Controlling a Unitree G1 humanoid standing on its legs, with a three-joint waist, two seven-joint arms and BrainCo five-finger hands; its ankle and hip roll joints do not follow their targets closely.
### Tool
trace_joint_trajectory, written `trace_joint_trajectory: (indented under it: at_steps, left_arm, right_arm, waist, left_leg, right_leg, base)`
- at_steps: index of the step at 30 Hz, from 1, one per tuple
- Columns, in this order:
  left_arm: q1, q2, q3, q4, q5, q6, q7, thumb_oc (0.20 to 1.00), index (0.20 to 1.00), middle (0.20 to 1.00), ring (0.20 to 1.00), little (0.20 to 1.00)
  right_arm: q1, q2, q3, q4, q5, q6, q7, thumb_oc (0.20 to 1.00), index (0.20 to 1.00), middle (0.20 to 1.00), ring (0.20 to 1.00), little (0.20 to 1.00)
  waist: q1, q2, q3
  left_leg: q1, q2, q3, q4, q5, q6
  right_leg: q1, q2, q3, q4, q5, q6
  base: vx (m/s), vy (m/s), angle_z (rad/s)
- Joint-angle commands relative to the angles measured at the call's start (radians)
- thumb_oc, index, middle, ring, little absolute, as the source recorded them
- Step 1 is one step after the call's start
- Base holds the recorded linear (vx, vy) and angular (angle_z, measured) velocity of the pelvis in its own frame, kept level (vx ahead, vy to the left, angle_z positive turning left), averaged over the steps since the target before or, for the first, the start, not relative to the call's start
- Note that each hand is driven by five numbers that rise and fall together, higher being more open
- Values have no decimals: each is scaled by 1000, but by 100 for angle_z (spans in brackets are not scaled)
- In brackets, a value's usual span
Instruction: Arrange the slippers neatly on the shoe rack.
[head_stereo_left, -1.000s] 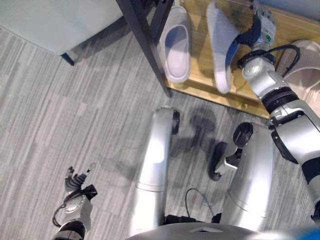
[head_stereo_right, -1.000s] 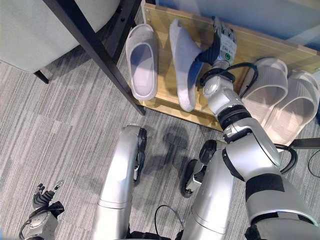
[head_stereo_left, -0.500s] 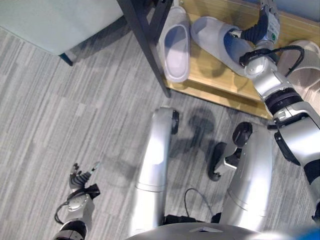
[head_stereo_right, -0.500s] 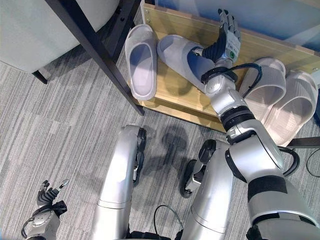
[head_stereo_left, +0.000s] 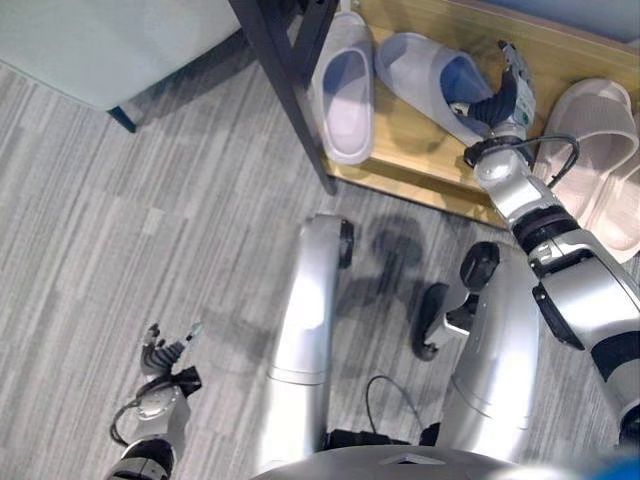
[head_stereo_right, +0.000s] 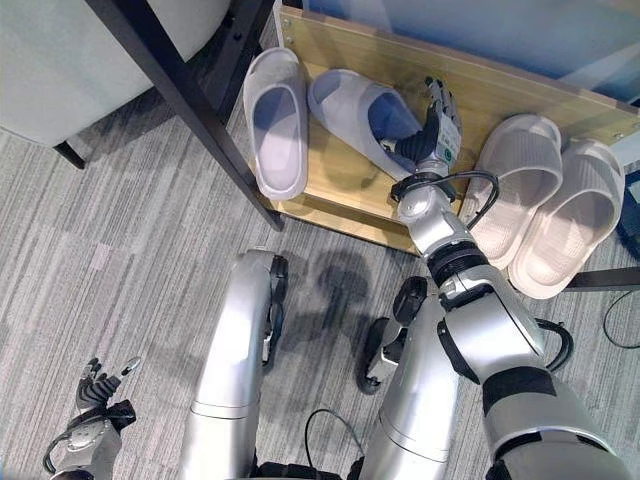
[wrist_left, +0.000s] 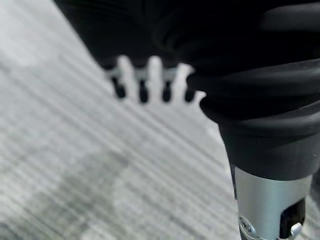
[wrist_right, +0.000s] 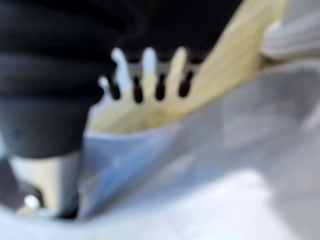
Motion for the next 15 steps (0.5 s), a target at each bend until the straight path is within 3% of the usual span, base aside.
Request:
trace_joint_trajectory:
  at_steps: [1,15]
  left_arm:
    - [40,18,-34,-32,15,-25,42,1000,1000,1000,1000,1000]
    - [63,12,-18,-50,46,-6,19,1000,1000,1000,1000,1000]
  right_arm:
    - [-1,-36,3,-155,12,-42,-16,1000,1000,1000,1000,1000]
    - [213,-110,-123,-409,30,-98,17,1000,1000,1000,1000,1000]
  waist:
    - [41,1,37]
    - [2,-15,37]
  left_leg:
    - [49,-15,-39,-1,-128,42]
    - [49,-14,-30,-3,-119,39]
  right_leg:
    - [54,7,149,-36,43,-38]
    - [54,17,159,-35,43,-37]
  base:
    - [0,0,0]
    - [0,0,0]
